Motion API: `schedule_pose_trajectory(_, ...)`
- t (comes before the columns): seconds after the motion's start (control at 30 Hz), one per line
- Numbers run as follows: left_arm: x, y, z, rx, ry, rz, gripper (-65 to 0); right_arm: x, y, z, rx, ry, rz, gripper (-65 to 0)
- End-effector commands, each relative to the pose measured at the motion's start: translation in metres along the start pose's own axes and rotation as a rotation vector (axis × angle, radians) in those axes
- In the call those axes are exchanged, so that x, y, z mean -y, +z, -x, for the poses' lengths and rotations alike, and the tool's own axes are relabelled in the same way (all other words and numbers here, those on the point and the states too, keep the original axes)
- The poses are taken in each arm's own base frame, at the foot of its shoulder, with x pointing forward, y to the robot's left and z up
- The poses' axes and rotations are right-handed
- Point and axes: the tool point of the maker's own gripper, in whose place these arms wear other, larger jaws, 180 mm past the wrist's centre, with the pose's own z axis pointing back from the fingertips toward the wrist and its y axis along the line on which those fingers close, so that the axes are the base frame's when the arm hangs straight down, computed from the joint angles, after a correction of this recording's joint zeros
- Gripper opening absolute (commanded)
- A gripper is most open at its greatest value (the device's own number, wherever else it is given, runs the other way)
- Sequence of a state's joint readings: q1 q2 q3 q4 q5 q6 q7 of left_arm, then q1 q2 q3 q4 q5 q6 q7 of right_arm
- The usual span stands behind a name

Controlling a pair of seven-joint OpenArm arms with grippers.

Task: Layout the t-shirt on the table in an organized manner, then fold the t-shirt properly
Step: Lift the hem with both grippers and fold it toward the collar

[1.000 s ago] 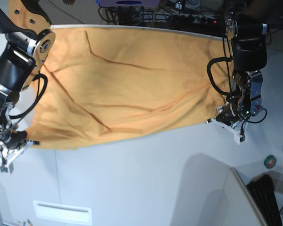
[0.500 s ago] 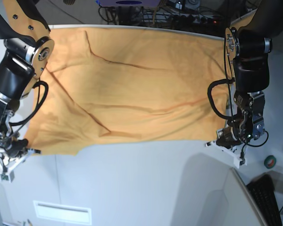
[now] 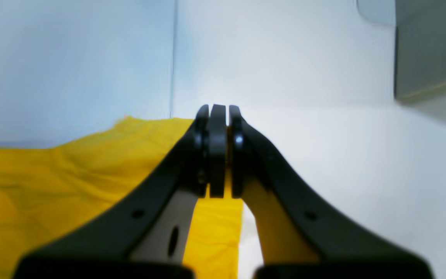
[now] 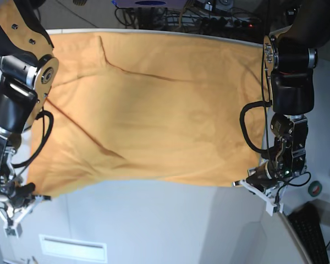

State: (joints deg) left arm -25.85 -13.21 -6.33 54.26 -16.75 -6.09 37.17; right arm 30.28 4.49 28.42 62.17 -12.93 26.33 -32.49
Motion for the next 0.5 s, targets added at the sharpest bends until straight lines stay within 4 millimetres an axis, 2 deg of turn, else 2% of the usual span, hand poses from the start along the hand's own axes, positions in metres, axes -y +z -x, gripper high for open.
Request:
schedule_pose_trajectory(0.0,-0.001,0.005,-0.027,0.063,-0.004,0.003,-65.0,0.001,0.006,-0.036,0.095,0.011,0.002,-65.0)
schedule_pose_trajectory(0.13,-0.001,0.005,-0.029,0.068,-0.005,0.004,-65.0,-0.004,0.006,-0.049,0.152,0.027,-0.001,-65.0)
schedule_pose_trajectory(0.37,0.0,0.005,-0.031,0.072,-0.007,0.004,-65.0,-0.004,0.006,-0.048,0.153,0.028,-0.003,-65.0)
schedule_pose_trajectory(0.47,0.0,0.005,-0.031,0.072,-0.007,0.004,-65.0,-0.005,0.008,-0.058,0.197,0.031,-0.004,-65.0)
